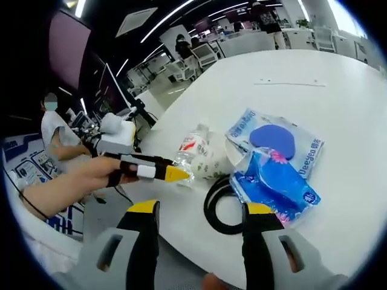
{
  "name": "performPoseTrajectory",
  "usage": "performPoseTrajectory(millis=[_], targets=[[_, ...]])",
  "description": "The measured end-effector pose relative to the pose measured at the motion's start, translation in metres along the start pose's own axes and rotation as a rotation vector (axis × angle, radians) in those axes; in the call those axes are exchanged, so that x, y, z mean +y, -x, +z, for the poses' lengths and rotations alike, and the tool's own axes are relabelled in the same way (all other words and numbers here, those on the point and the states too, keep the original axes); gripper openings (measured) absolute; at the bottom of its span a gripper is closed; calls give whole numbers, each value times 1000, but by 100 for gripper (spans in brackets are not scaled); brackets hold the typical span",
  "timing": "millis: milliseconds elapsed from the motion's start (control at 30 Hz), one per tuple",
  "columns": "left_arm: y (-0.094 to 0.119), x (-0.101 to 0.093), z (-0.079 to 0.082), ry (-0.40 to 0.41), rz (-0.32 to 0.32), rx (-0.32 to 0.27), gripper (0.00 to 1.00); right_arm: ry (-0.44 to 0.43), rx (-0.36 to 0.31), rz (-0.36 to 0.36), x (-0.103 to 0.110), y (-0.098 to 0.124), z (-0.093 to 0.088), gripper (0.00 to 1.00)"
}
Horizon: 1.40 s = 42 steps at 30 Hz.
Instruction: Arrange the tabletop items into an orderly group along one side of the table until the central work area is clear of visible clutter.
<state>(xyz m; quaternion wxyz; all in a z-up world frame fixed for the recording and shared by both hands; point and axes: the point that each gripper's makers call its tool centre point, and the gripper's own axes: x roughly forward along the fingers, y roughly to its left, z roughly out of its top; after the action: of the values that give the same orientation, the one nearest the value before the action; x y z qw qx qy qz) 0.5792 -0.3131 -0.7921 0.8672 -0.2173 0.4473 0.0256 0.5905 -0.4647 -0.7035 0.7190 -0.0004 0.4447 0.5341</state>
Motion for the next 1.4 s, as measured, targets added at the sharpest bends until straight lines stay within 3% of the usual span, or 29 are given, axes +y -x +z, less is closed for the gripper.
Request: performPoseTrajectory(millis=[667,1000,1400], targets=[[-13,2,0,-22,78,12,49,-8,-2,18,6,-3,-3,51],[-14,1,0,-24,86,-7,45,-12,-51,67,19,-13,24,51],[-10,1,-6,48,101,-18,40,-5,-101,82,27,-18,47,49]])
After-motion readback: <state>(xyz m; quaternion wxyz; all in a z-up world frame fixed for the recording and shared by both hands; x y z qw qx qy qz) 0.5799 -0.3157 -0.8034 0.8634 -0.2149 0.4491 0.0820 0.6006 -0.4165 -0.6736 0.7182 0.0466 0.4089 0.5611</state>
